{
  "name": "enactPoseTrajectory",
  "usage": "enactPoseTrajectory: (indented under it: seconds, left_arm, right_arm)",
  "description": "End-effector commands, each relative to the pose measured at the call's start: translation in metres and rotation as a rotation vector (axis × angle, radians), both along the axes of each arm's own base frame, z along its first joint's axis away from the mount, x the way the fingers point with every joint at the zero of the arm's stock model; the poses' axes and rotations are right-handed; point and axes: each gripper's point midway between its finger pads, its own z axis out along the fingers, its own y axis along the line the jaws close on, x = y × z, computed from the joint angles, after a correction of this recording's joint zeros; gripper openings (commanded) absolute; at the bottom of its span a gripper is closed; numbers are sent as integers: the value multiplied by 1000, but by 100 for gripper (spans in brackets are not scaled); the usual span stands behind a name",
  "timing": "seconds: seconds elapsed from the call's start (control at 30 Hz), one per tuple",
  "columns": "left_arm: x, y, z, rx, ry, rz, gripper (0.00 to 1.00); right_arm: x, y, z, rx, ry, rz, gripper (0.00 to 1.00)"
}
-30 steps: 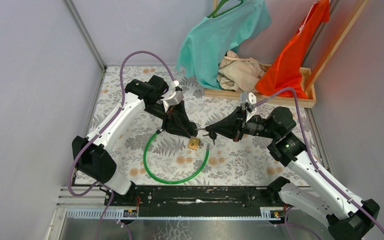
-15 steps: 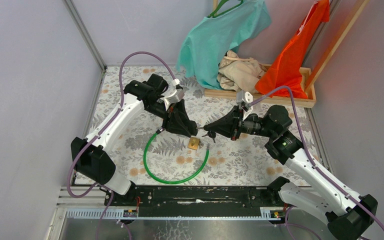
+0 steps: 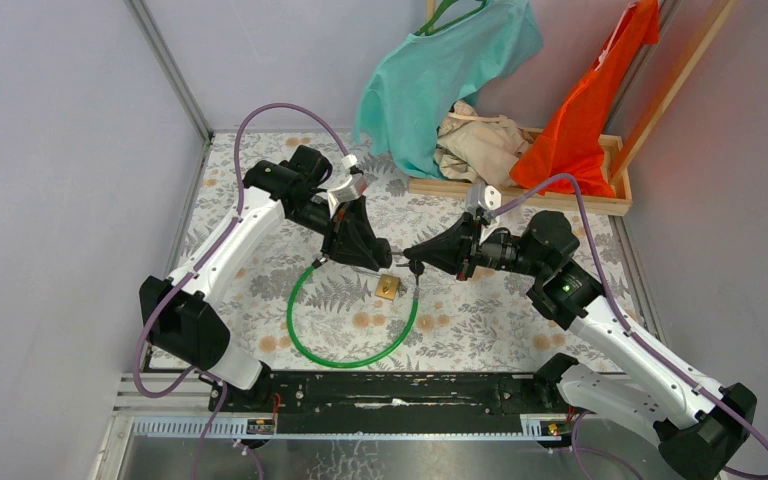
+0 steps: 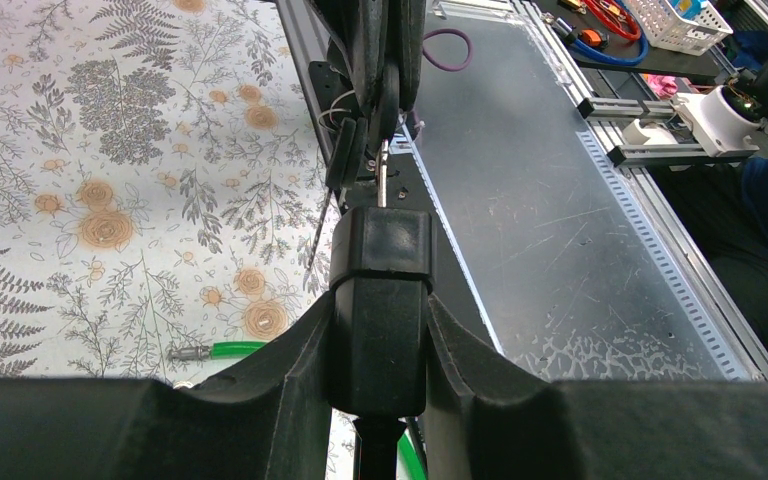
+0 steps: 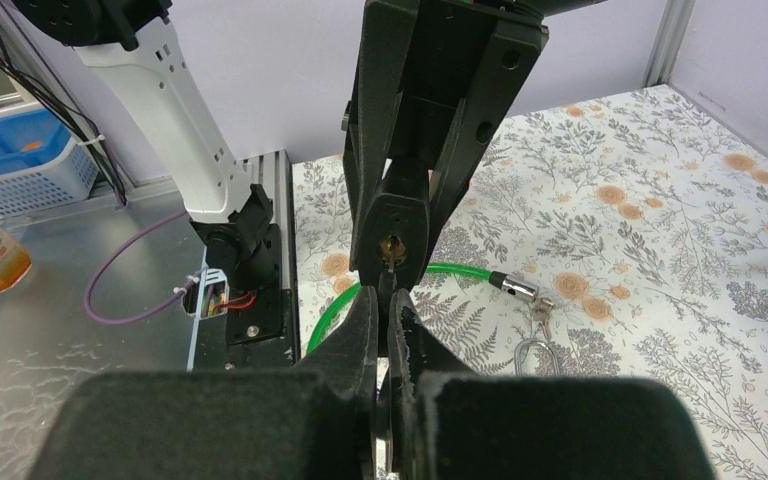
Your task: Unlock with the key
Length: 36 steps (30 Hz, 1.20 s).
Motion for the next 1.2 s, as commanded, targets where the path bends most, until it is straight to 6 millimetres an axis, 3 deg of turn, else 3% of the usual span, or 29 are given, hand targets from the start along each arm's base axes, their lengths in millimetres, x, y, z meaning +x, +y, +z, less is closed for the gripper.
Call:
enactPoseTrajectory:
  seconds: [0.0,0.83,1.17]
  left_arm:
    - [-18,-4,48,-211,6,-75,0]
    - [-16,-2,49,-196,29,-72,0]
    - [-8,-3,30,-116,-67,-30,0]
  right_arm:
    - [-8,8,7,3,-48,36,0]
    - [-19,7,-22,-66,78,64,0]
    - [-28,12,-27,-25,250,100,0]
